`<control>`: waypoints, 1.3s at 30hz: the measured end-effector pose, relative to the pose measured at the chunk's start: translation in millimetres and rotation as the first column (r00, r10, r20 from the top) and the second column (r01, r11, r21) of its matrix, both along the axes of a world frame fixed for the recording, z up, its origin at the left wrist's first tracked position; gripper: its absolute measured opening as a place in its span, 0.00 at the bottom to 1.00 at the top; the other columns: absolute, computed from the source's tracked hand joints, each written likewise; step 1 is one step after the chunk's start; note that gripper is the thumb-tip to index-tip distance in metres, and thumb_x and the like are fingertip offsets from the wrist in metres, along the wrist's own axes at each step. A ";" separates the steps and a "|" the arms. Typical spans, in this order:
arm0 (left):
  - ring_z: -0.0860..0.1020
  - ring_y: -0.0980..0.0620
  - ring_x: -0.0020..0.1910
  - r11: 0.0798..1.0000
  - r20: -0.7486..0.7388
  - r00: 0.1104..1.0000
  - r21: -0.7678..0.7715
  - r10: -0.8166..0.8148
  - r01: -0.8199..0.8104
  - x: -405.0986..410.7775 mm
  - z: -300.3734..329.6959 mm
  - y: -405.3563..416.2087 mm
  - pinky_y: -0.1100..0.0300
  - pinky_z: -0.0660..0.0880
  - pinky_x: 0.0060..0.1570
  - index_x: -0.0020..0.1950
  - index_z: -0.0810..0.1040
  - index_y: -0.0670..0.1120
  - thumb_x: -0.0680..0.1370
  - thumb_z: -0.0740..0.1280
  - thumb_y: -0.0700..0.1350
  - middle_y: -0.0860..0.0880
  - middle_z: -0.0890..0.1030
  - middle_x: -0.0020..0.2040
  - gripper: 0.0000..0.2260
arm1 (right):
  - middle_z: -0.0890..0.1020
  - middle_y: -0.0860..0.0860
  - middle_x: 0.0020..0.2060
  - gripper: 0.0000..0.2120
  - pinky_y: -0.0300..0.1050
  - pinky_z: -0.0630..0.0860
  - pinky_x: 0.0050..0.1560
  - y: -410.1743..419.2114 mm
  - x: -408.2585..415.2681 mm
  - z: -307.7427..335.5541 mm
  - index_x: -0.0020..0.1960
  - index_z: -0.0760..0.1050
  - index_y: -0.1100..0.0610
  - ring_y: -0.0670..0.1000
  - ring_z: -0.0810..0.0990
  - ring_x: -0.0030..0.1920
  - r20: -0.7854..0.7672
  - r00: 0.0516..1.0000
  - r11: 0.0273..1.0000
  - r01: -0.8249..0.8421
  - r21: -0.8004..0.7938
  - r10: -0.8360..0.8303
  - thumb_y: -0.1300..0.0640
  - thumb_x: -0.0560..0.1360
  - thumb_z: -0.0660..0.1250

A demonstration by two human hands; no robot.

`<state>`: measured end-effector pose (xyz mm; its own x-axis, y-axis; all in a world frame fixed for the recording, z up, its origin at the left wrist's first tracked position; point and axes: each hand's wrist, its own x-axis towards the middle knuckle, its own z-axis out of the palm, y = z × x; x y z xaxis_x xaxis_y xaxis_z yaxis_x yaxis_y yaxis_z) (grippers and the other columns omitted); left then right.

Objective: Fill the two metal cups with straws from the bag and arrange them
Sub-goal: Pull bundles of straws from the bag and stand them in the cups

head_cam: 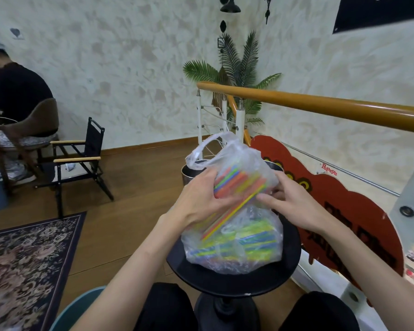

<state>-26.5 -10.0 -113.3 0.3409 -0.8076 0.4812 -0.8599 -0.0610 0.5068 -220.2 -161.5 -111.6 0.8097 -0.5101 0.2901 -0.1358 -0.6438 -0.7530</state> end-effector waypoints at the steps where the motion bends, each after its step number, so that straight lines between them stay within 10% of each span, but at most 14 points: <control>1: 0.75 0.57 0.54 1.000 -0.032 0.999 0.009 -0.021 0.021 0.5 0.2 0.5 0.55 0.75 0.56 0.61 0.75 0.54 0.72 0.71 0.68 0.58 0.75 0.54 0.25 | 0.83 0.45 0.53 0.21 0.60 0.80 0.57 -1.1 2.7 -0.5 0.65 0.71 0.45 0.47 0.84 0.53 0.047 0.999 1.000 0.004 0.019 -0.005 0.45 0.75 0.73; 9: 0.77 0.58 0.61 0.991 -0.201 0.972 -0.078 -0.120 0.106 1.5 4.4 -5.3 0.51 0.75 0.62 0.64 0.77 0.56 0.71 0.74 0.66 0.56 0.79 0.59 0.26 | 0.83 0.57 0.53 0.14 0.43 0.83 0.45 15.3 25.5 21.1 0.61 0.72 0.55 0.50 0.86 0.49 0.327 0.944 0.952 -0.056 0.300 -0.047 0.61 0.78 0.71; 15: 0.83 0.55 0.55 0.984 -0.377 0.909 -0.093 -0.177 0.153 -1.1 17.6 -10.9 0.50 0.79 0.59 0.67 0.73 0.52 0.66 0.81 0.60 0.52 0.84 0.56 0.34 | 0.83 0.58 0.50 0.23 0.48 0.84 0.46 22.8 42.1 50.0 0.69 0.69 0.55 0.54 0.87 0.48 0.384 0.922 0.975 -0.035 0.219 -0.054 0.59 0.78 0.73; 21: 0.83 0.38 0.51 0.980 -0.472 0.871 -0.191 -0.137 0.050 -1.9 -3.1 -12.2 0.39 0.79 0.54 0.62 0.77 0.46 0.71 0.77 0.50 0.40 0.84 0.53 0.22 | 0.82 0.59 0.55 0.19 0.52 0.84 0.53 16.7 45.0 45.3 0.70 0.74 0.55 0.54 0.86 0.52 0.234 0.968 0.980 -0.128 0.149 0.091 0.61 0.80 0.69; 33: 0.82 0.57 0.56 0.971 -0.507 0.848 -0.238 -0.153 0.033 -2.1 -18.0 -6.8 0.52 0.79 0.60 0.68 0.74 0.50 0.72 0.79 0.43 0.53 0.84 0.56 0.26 | 0.83 0.43 0.47 0.09 0.39 0.80 0.44 3.2 56.9 81.0 0.58 0.81 0.50 0.43 0.83 0.44 0.182 0.983 0.949 0.072 -0.308 -0.016 0.52 0.78 0.72; 39: 0.80 0.58 0.60 0.970 -0.537 0.834 -0.244 -0.126 -0.011 3.0 -21.7 -2.9 0.58 0.78 0.59 0.73 0.67 0.53 0.68 0.82 0.48 0.56 0.80 0.61 0.38 | 0.84 0.61 0.47 0.03 0.43 0.83 0.44 10.5 61.8 61.0 0.50 0.81 0.63 0.53 0.86 0.45 0.435 0.893 0.948 -0.029 0.317 -0.118 0.63 0.78 0.72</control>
<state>-23.5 -12.9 -135.0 0.5582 -0.7256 0.4025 -0.4375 0.1548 0.8858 -158.4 -151.0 -50.7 0.6076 -0.6647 0.4348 0.2360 -0.3716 -0.8979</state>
